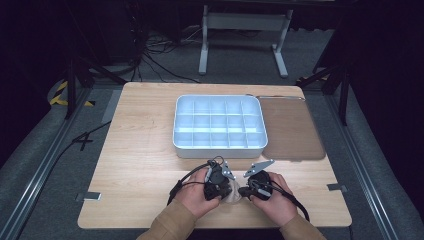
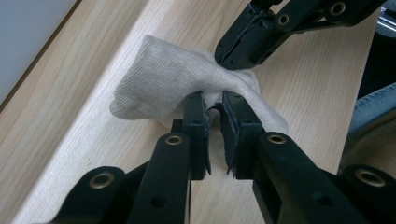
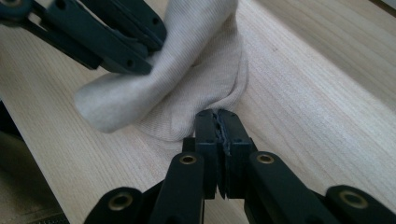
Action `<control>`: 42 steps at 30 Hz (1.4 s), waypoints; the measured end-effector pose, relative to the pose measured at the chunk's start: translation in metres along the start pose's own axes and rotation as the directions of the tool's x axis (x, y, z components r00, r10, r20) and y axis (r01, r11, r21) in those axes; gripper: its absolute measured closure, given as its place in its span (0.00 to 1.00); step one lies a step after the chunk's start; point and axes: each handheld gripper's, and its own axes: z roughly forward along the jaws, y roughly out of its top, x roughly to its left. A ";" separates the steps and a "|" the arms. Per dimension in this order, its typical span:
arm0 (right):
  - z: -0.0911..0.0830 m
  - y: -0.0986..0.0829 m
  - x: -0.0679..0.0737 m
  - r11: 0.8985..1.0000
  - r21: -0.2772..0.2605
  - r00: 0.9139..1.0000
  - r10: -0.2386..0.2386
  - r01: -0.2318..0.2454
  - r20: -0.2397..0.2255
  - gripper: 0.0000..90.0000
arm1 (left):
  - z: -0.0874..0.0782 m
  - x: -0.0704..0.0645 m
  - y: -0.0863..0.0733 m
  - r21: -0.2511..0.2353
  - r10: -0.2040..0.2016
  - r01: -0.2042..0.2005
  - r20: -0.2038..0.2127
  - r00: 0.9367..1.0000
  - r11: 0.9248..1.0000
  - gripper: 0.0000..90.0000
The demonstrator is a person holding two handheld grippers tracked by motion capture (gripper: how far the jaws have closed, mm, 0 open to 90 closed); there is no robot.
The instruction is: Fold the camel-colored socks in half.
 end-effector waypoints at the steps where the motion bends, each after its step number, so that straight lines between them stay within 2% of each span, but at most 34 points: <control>1: 0.000 0.000 0.000 1.000 -0.002 1.000 0.006 -0.006 0.001 0.97 | 0.003 -0.001 0.000 0.000 0.011 -0.011 0.000 1.000 1.000 0.87; 5: 0.001 0.000 0.000 1.000 -0.004 1.000 0.007 -0.007 0.004 0.97 | 0.006 -0.002 0.001 0.000 0.022 -0.022 0.004 1.000 1.000 0.82; 11: -0.004 0.000 -0.002 1.000 -0.016 1.000 0.014 -0.014 -0.004 0.95 | 0.009 -0.001 -0.001 0.004 0.012 -0.012 0.014 1.000 1.000 0.81; 19: -0.021 0.007 0.002 0.993 -0.114 1.000 -0.001 0.001 0.001 0.98 | 0.008 -0.003 0.000 0.010 0.025 -0.025 -0.005 1.000 1.000 0.77; 23: -0.020 0.012 0.007 0.988 -0.157 1.000 -0.010 0.006 -0.029 0.99 | 0.008 -0.004 0.000 0.017 0.030 -0.030 0.000 1.000 0.999 0.74; 28: -0.008 0.013 0.008 0.991 -0.130 0.999 -0.017 0.013 -0.027 0.99 | 0.008 -0.006 0.000 0.007 0.029 -0.029 -0.002 1.000 1.000 0.70; 32: -0.006 0.011 0.006 0.994 -0.112 0.999 0.003 -0.006 -0.034 0.99 | 0.005 -0.005 0.000 -0.006 0.055 -0.055 0.001 0.998 0.998 0.63; 35: -0.005 0.010 0.005 0.994 -0.105 1.000 0.005 -0.008 -0.029 0.98 | 0.005 -0.005 0.000 -0.025 0.068 -0.068 -0.012 0.998 0.997 0.51; 42: -0.004 0.009 0.004 0.996 -0.092 1.000 0.009 -0.012 -0.029 0.95 | 0.010 -0.002 -0.001 0.011 0.074 -0.074 -0.022 0.997 0.997 0.42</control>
